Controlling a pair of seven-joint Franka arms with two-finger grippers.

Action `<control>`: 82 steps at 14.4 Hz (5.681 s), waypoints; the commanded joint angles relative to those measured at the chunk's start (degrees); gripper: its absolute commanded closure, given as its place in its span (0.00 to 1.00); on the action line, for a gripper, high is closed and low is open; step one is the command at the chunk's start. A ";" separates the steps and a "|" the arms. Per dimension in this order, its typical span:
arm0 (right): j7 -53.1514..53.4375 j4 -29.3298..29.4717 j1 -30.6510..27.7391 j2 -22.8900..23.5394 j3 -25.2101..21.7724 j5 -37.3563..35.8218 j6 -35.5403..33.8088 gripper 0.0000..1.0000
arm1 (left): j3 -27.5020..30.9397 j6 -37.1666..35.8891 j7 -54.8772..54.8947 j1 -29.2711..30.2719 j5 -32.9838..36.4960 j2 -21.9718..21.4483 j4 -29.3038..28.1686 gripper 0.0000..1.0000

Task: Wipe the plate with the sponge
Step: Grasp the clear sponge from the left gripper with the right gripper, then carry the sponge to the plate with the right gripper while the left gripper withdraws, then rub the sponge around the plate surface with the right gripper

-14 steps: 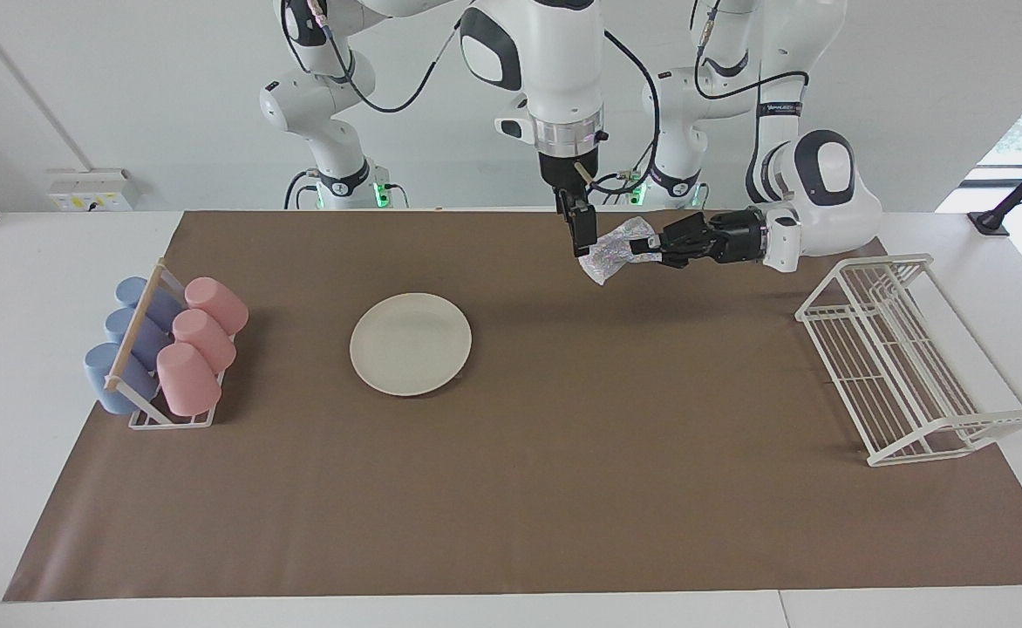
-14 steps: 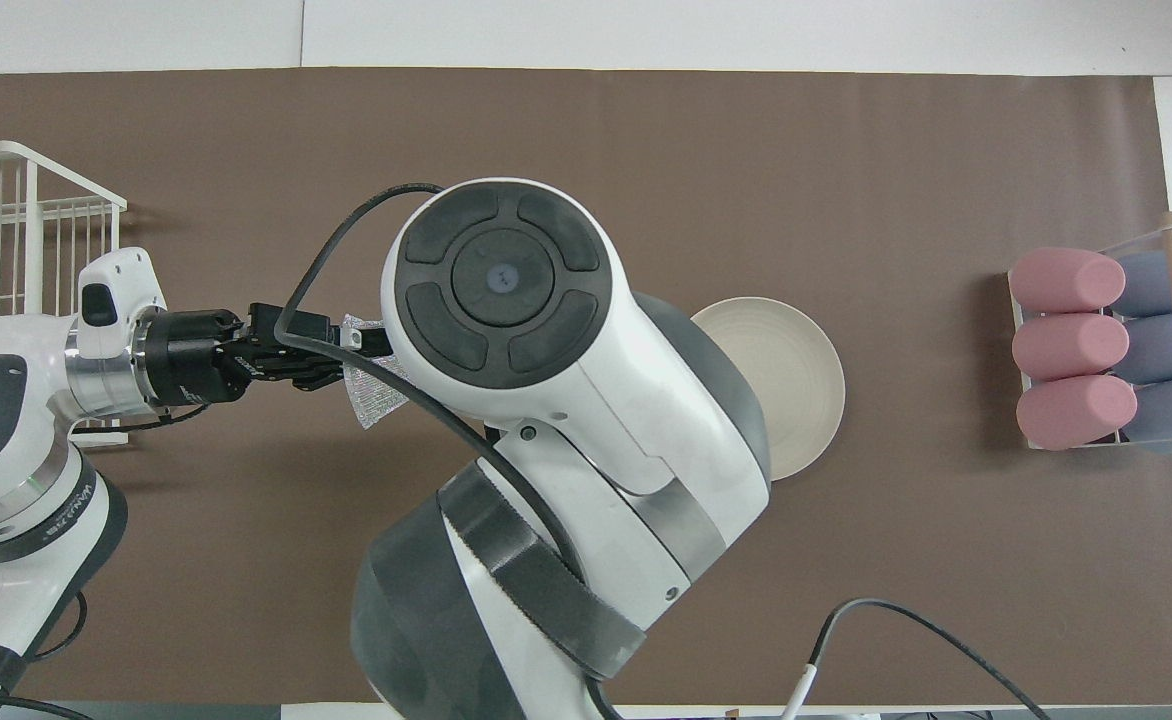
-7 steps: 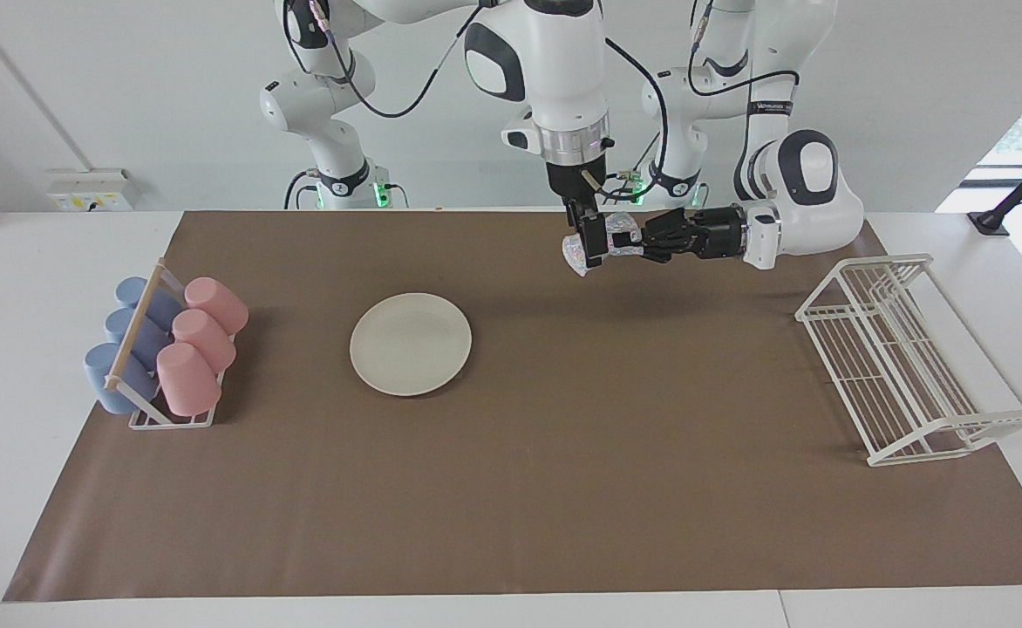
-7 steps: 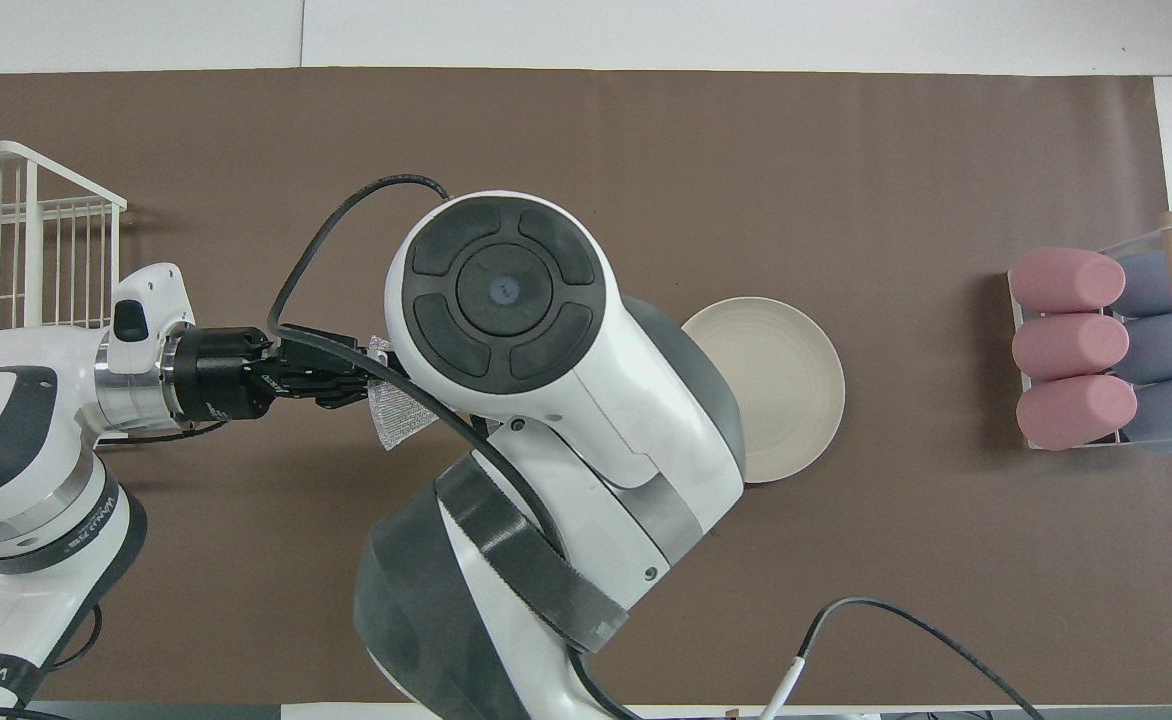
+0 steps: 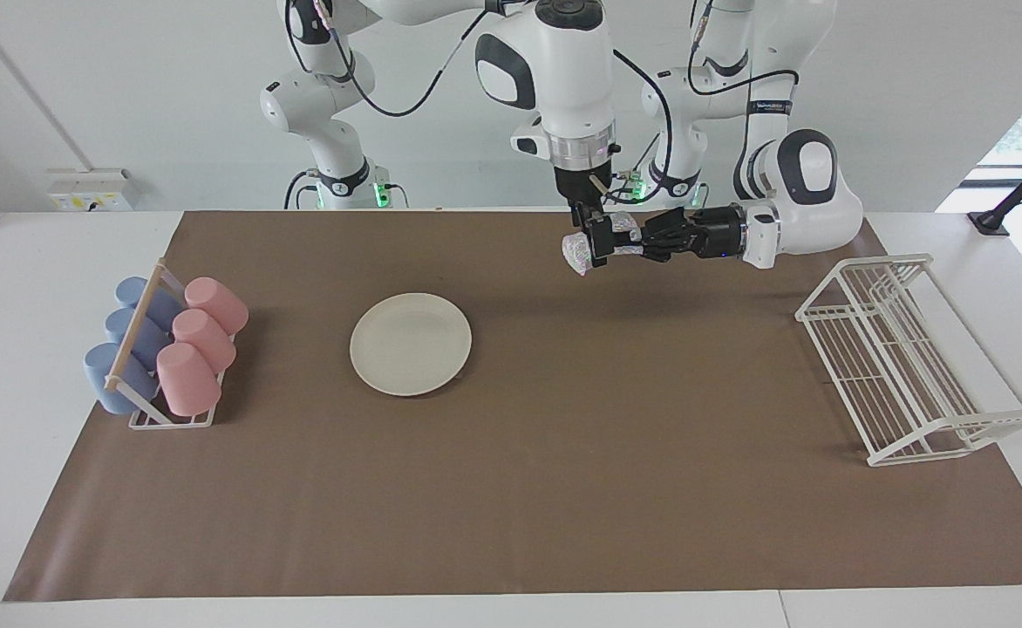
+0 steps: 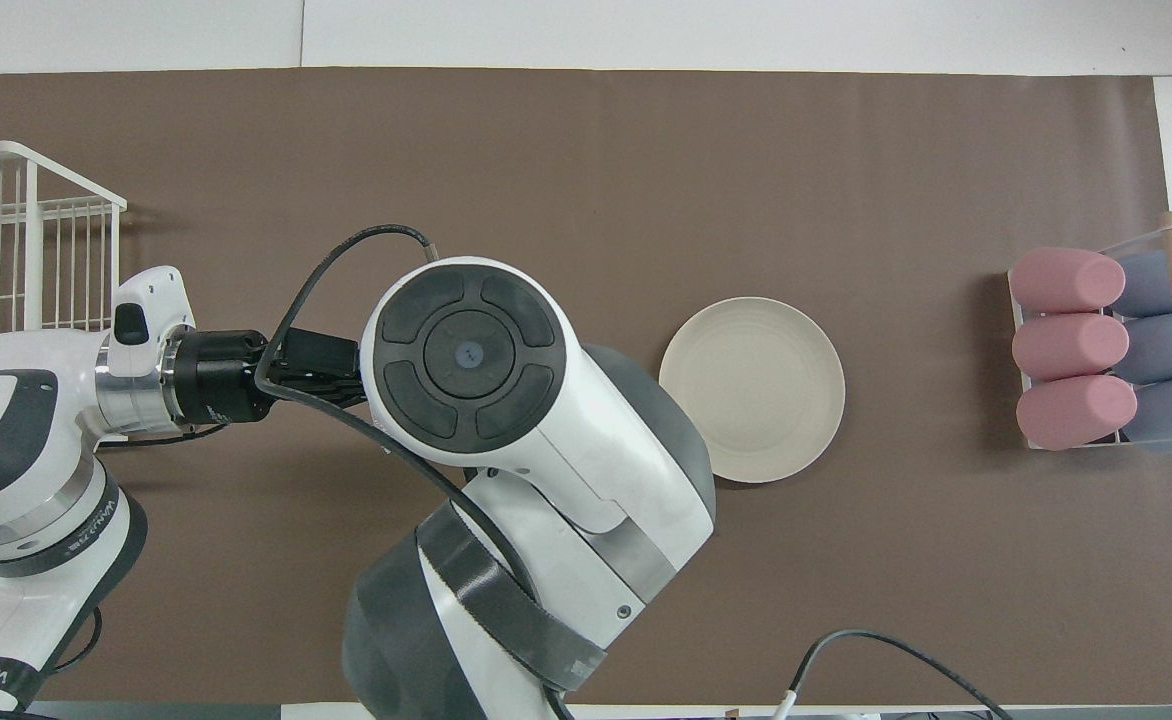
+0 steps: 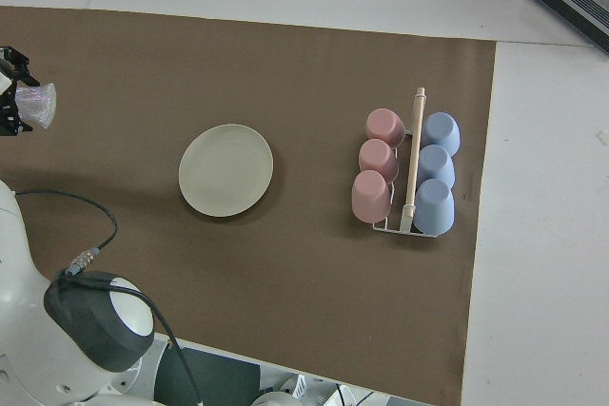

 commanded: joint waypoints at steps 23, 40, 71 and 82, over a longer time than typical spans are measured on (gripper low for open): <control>-13.75 -23.42 -5.71 -10.21 -0.09 -2.01 11.04 1.00 | 0.86 -0.39 -1.55 2.37 8.85 -1.85 0.99 0.00; -35.28 -54.93 -18.81 -13.04 -0.09 3.71 36.83 1.00 | -0.98 -0.38 -23.95 2.03 68.52 -1.58 24.37 0.00; -59.06 -56.52 -30.61 -12.51 0.00 3.80 39.73 1.00 | -1.69 -1.44 -25.28 1.68 79.97 -1.67 27.63 0.00; -29.61 -55.99 -16.89 -10.05 0.17 3.97 44.12 1.00 | -1.77 -0.65 -25.28 0.27 79.53 -2.02 27.02 0.00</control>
